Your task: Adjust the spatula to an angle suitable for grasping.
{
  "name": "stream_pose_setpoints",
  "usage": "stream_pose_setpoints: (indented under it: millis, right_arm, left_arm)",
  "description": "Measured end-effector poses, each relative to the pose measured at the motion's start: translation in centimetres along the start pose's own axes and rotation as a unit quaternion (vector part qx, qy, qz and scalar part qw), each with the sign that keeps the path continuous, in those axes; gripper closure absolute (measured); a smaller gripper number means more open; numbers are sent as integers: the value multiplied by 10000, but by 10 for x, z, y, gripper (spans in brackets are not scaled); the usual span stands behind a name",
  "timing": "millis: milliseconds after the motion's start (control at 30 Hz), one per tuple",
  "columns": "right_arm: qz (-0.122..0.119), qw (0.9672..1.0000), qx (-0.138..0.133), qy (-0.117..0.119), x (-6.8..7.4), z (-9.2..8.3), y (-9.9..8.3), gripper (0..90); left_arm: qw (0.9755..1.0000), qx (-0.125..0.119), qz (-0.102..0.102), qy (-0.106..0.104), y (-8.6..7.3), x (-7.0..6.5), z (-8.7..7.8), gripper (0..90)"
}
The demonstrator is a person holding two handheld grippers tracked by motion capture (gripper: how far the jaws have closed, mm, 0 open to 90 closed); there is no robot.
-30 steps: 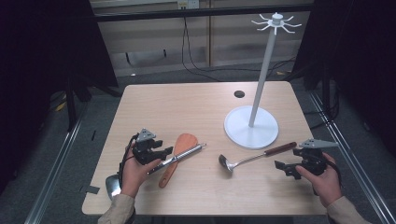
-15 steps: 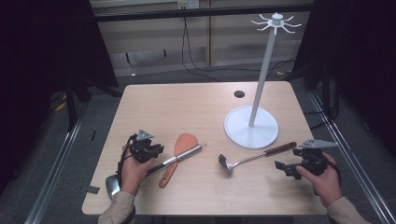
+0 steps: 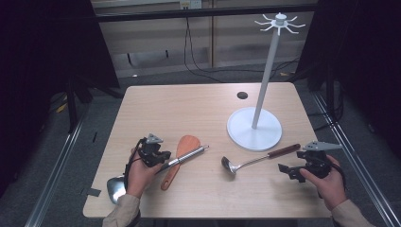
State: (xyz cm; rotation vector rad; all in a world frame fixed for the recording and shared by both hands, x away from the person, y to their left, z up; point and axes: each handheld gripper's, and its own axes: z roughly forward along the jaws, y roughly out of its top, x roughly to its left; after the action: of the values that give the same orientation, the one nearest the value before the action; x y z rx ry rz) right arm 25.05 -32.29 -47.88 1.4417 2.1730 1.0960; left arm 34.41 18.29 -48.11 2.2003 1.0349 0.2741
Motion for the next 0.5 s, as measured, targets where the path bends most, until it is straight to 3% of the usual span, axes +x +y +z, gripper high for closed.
stream_pose_setpoints:
  millis: [167,267,300,333,500]
  right_arm:
    - [4,10000,5,-5,-1,0,0,25]
    - [17,10000,30,-2,0,1,-1,25]
    - [6,10000,33,4,0,1,-1,25]
    - [16,10000,42,12,0,1,-1,25]
    - [15,10000,20,-26,-1,1,-1,25]
  left_arm:
    - [9996,-29,239,-147,5,-11,7,878]
    - [9994,-21,232,-236,6,-12,14,877]
    - [9996,-36,141,-250,6,-14,16,876]
    - [9994,46,252,-232,7,-13,16,876]
    - [9987,-1,265,-445,8,-15,13,866]
